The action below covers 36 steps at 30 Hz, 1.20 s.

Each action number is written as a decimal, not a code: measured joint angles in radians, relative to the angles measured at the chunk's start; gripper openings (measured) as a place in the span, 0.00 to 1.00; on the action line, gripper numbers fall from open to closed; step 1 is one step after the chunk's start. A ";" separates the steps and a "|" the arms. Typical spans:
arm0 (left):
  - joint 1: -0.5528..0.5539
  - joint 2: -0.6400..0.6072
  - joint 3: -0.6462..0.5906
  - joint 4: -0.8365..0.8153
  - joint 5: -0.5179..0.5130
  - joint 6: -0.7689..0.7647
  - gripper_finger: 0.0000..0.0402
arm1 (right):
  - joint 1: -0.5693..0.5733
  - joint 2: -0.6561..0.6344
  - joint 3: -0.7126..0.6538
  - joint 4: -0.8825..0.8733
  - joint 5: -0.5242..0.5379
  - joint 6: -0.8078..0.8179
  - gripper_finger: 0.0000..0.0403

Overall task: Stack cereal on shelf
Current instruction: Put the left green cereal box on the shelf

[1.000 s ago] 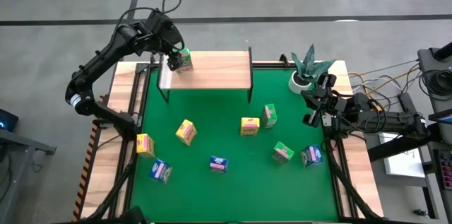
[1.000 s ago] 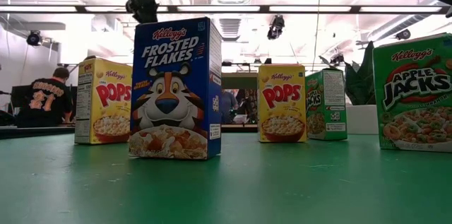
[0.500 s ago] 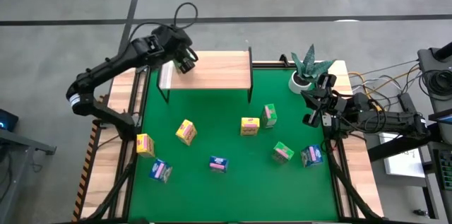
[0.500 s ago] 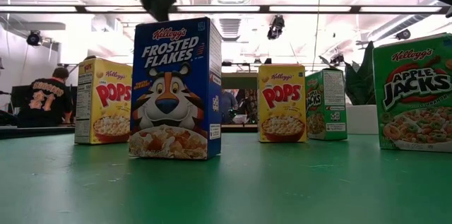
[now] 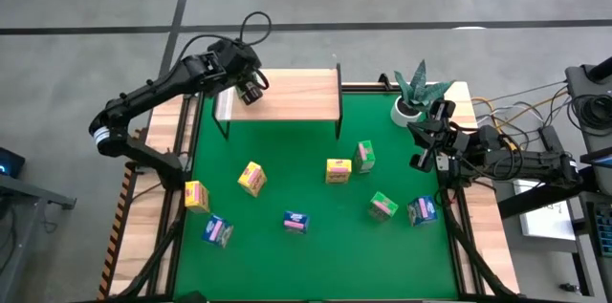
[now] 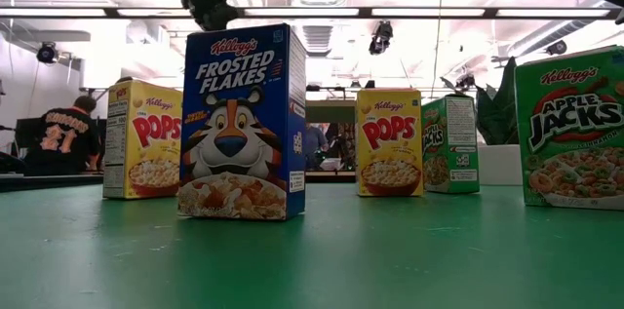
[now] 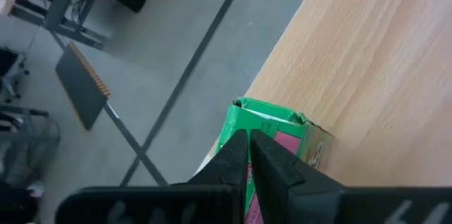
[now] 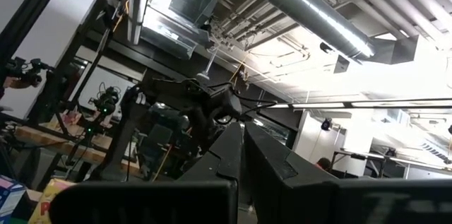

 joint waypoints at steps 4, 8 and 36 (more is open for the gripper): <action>0.009 0.000 0.000 -0.002 0.000 0.110 0.01 | 0.000 0.000 0.000 0.000 0.000 0.000 0.02; 0.028 0.000 0.000 0.013 0.005 0.215 0.01 | 0.000 0.000 0.000 0.000 0.000 0.000 0.02; -0.188 -0.041 0.012 -0.034 0.296 -0.129 0.00 | 0.000 0.000 0.000 0.000 0.000 -0.009 0.02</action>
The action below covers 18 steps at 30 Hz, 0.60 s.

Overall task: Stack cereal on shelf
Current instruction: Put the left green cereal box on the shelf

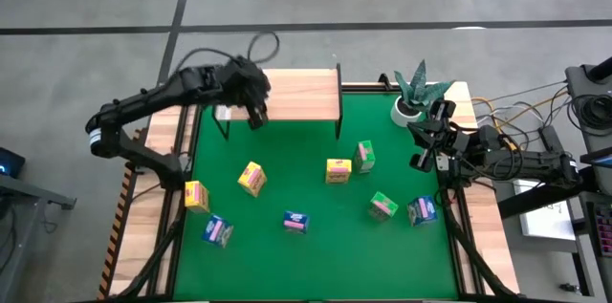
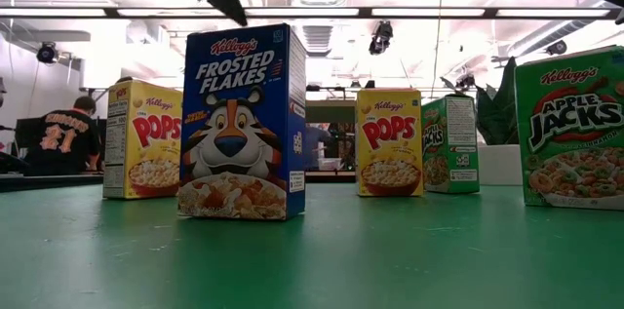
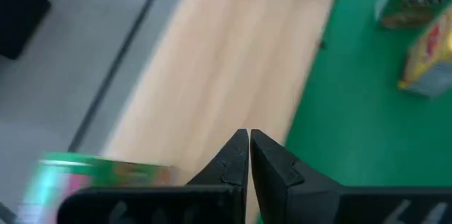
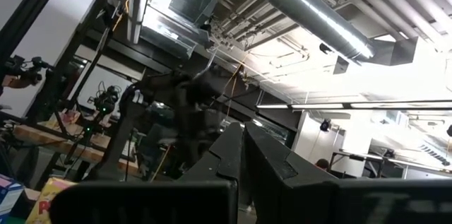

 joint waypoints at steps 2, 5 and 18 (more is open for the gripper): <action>-0.022 0.000 -0.051 0.004 -0.033 -0.019 0.00 | 0.000 0.000 0.000 0.000 0.000 0.000 0.02; -0.037 0.001 -0.128 0.002 -0.155 -0.042 0.00 | 0.000 0.000 0.000 0.000 0.000 -0.001 0.02; 0.045 0.002 -0.315 0.084 -0.479 0.002 0.00 | 0.000 0.000 0.000 0.000 0.000 -0.006 0.02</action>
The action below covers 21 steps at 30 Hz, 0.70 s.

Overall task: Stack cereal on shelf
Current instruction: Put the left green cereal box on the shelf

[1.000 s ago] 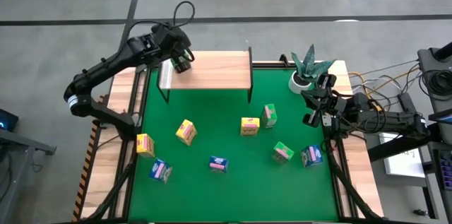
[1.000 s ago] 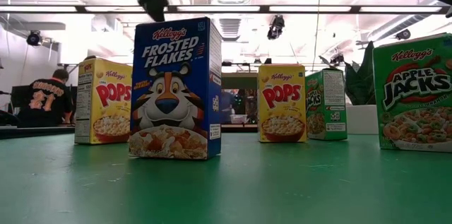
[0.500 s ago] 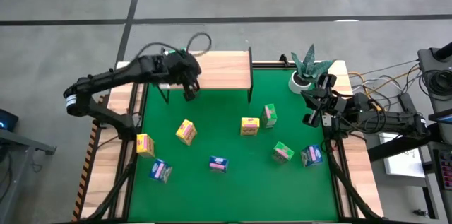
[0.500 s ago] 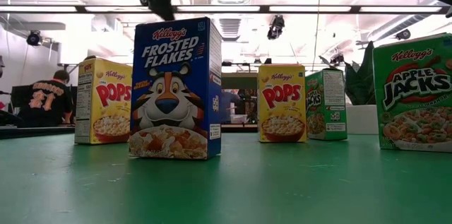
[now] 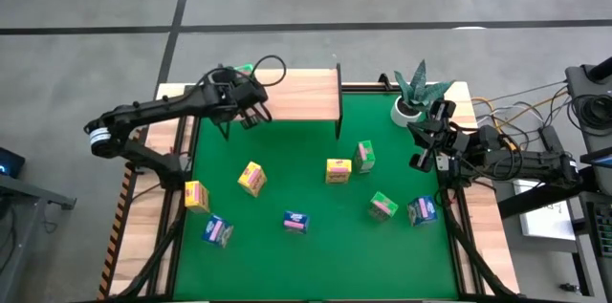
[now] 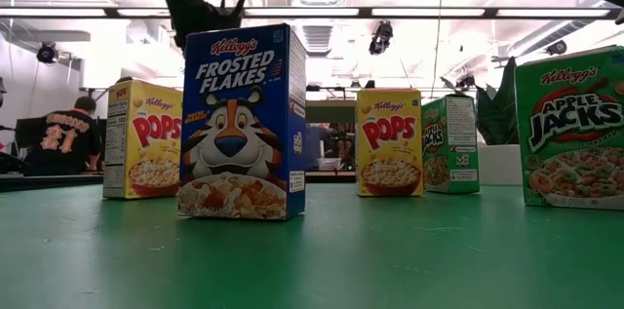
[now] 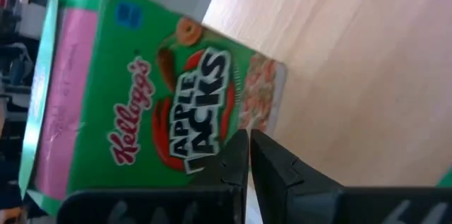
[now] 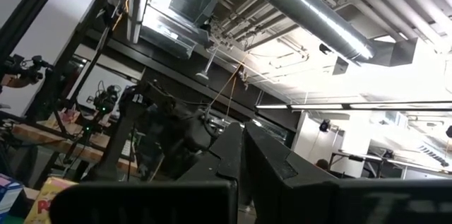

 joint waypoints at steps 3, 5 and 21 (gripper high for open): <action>0.029 0.000 -0.007 0.011 0.000 0.000 0.00 | 0.000 0.000 0.000 0.000 0.000 -0.005 0.02; 0.044 0.000 -0.013 0.036 -0.002 0.007 0.00 | 0.000 0.000 0.000 0.000 0.000 -0.005 0.02; 0.081 0.000 -0.022 0.120 0.001 0.020 0.00 | 0.000 0.000 0.000 -0.001 0.000 -0.005 0.02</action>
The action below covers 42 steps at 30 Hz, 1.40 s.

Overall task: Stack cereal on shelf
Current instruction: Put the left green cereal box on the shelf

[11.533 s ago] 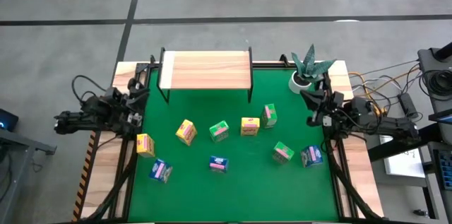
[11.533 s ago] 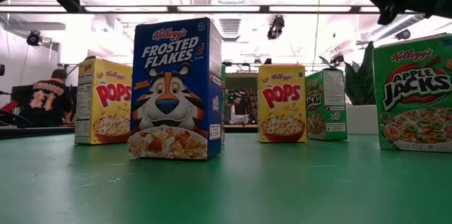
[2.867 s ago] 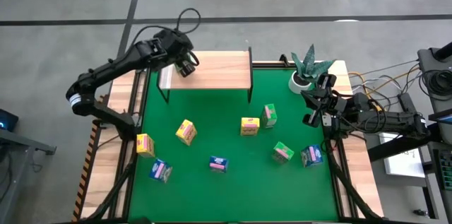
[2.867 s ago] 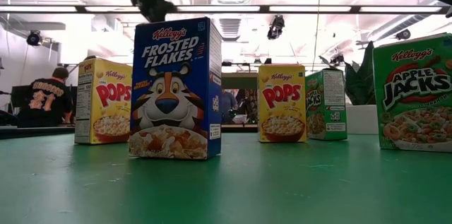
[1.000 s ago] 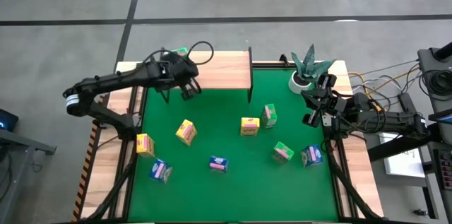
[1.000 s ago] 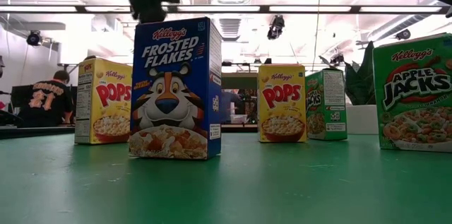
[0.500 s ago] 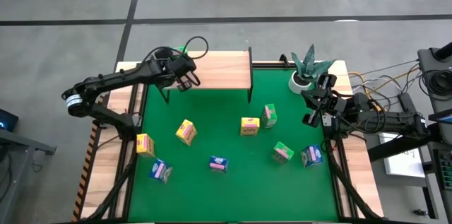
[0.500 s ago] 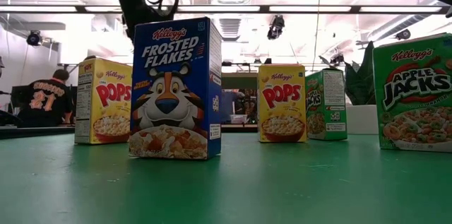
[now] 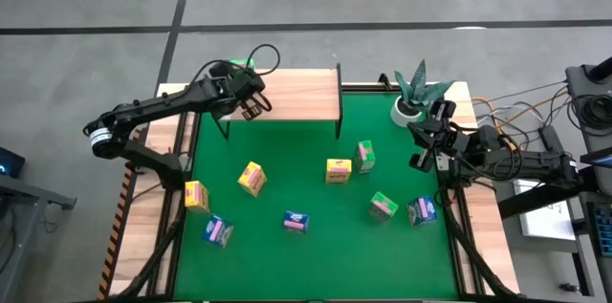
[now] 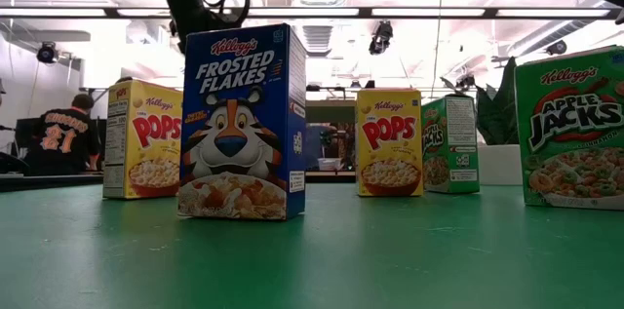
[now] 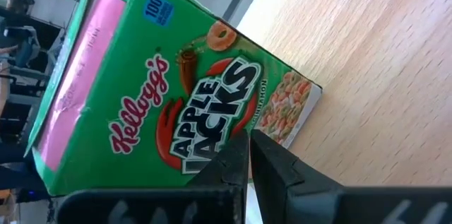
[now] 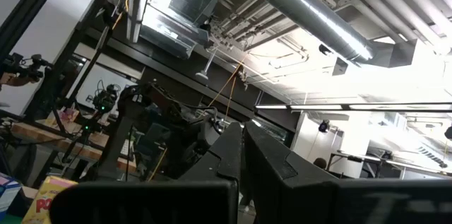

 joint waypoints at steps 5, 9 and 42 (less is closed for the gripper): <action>0.008 0.000 -0.014 0.003 0.000 -0.001 0.00 | 0.000 0.000 0.000 0.000 0.000 0.000 0.02; 0.021 0.000 -0.030 0.012 0.001 -0.001 0.00 | 0.000 0.000 0.000 0.000 0.000 0.000 0.02; 0.046 0.035 -0.031 0.140 0.002 0.034 0.00 | 0.000 0.000 0.000 -0.004 0.000 -0.006 0.02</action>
